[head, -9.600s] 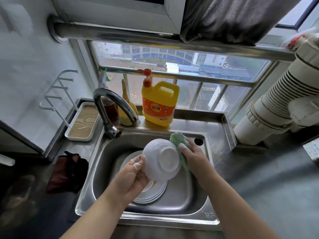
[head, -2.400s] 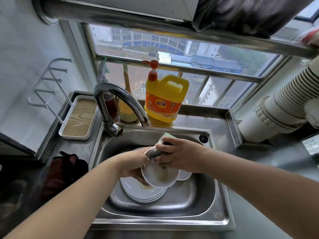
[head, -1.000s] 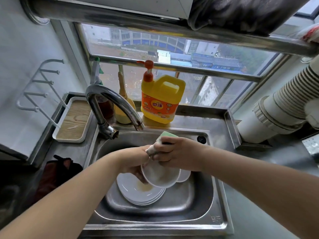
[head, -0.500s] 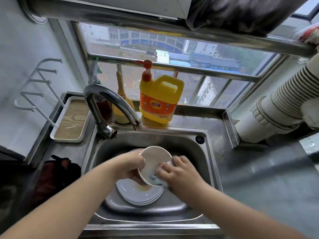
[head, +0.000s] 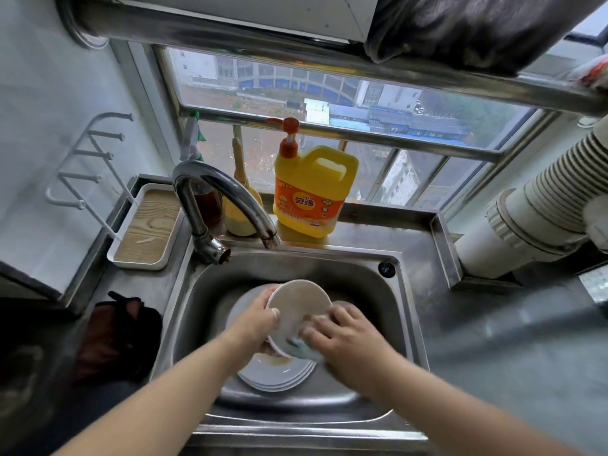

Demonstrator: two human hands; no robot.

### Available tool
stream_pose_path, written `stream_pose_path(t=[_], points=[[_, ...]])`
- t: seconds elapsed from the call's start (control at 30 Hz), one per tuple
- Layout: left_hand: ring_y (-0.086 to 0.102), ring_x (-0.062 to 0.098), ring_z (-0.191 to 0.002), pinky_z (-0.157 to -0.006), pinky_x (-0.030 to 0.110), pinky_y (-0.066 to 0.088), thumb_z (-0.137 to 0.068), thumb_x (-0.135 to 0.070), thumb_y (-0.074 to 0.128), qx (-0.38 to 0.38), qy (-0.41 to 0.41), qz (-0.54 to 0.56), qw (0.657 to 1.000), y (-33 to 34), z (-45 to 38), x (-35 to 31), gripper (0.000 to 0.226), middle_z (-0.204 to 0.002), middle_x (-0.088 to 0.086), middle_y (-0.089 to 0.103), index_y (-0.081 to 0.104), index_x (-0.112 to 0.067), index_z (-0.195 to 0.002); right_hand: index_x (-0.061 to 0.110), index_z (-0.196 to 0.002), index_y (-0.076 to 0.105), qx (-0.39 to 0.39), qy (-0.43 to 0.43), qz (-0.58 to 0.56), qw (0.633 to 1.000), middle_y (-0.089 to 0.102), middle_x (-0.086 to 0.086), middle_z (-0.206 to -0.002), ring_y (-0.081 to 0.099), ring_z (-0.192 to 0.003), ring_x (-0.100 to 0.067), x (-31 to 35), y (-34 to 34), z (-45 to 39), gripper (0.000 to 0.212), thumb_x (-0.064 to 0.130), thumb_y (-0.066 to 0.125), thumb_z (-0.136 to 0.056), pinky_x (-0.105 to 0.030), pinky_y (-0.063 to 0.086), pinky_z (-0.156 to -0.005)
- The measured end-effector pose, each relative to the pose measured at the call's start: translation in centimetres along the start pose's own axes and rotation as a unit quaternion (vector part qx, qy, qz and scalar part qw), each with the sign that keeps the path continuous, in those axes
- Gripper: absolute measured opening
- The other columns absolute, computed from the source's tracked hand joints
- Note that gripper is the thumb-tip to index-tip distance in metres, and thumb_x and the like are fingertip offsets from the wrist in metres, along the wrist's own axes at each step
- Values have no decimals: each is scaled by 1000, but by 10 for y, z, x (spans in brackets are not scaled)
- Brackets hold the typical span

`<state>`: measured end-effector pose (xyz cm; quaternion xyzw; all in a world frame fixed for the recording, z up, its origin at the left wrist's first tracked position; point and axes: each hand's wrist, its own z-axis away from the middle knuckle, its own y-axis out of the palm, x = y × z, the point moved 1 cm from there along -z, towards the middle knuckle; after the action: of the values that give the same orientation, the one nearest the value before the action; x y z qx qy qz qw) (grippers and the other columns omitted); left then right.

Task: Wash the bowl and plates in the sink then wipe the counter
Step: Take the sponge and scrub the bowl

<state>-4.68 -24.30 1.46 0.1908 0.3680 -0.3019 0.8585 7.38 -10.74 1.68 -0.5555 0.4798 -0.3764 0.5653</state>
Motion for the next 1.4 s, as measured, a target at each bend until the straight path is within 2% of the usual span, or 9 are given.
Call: stream_pose_path(t=[0.23, 0.43, 0.53, 0.7, 0.87, 1.0, 1.13, 1.23, 1.4], points=[[62, 33, -88, -53, 36, 54, -81, 0, 32, 165, -76, -107, 978, -10, 5, -42, 54, -110, 18, 60, 51, -29, -122, 25, -104, 67, -77, -230, 197, 950, 65, 0, -114, 56, -102, -26, -57, -20, -28, 49, 10, 22, -93, -37, 41, -93], [61, 25, -88, -57, 34, 55, -89, 6, 32, -41, 40, 164, 985, 28, 4, 3, 60, -114, 11, 55, 40, -38, -129, 24, -84, 71, -52, 184, 25, 981, 71, 5, -92, 57, -70, -27, 6, 5, -22, 30, 20, 69, -54, -35, 47, -63], [56, 21, -90, -67, 36, 52, -90, 5, 31, -89, 55, 85, 991, 31, 1, 11, 59, -116, 8, 52, 43, -41, -125, 28, -96, 70, -21, 254, -96, 962, 69, 8, -101, 57, -68, -24, 38, 8, -15, 45, 31, 63, -51, -34, 53, -58], [58, 35, -97, -59, 45, 57, -80, 10, 27, 14, -16, -86, 996, -3, -2, 0, 66, -119, 15, 54, 50, -35, -121, 35, -112, 62, 15, -28, -21, 999, 60, 15, -123, 56, -97, -22, -8, 5, 9, 46, 37, 48, -68, -34, 46, -86], [61, 34, -100, -56, 43, 56, -75, 3, 33, 165, -56, -188, 967, 5, 5, -41, 61, -114, 11, 60, 52, -36, -117, 41, -108, 65, -28, -265, 254, 930, 50, 16, -134, 43, -122, -19, -57, -24, -38, 34, 29, 43, -85, -35, 27, -106], [63, 35, -94, -65, 46, 57, -78, 10, 29, 97, -18, -140, 985, -4, -4, -47, 67, -111, 12, 60, 51, -39, -119, 34, -104, 69, -46, -101, 193, 975, 54, 6, -129, 45, -107, -29, -53, -19, -34, 34, 31, 64, -70, -38, 34, -95], [59, 37, -92, -70, 53, 57, -81, 10, 30, -5, -24, -36, 999, 12, -6, -33, 59, -107, 10, 53, 49, -35, -114, 28, -76, 71, 84, 172, 29, 981, 70, 2, -85, 56, -69, -26, 3, -2, -30, 40, 51, 79, -45, -31, 45, -60], [56, 35, -94, -62, 47, 58, -82, 9, 30, -51, -29, -9, 998, 19, -7, -26, 58, -109, 9, 51, 47, -35, -116, 27, -97, 66, 80, 313, -85, 943, 65, 0, -100, 54, -82, -29, 23, -5, -37, 32, 42, 69, -69, -34, 44, -71], [61, 38, -91, -67, 48, 58, -80, 13, 30, -1, -27, -55, 998, 2, -7, -41, 62, -108, 13, 53, 48, -33, -117, 28, -94, 72, -1, 163, -29, 986, 71, -1, -96, 59, -70, -28, -2, -6, -29, 37, 38, 74, -58, -32, 50, -64]])
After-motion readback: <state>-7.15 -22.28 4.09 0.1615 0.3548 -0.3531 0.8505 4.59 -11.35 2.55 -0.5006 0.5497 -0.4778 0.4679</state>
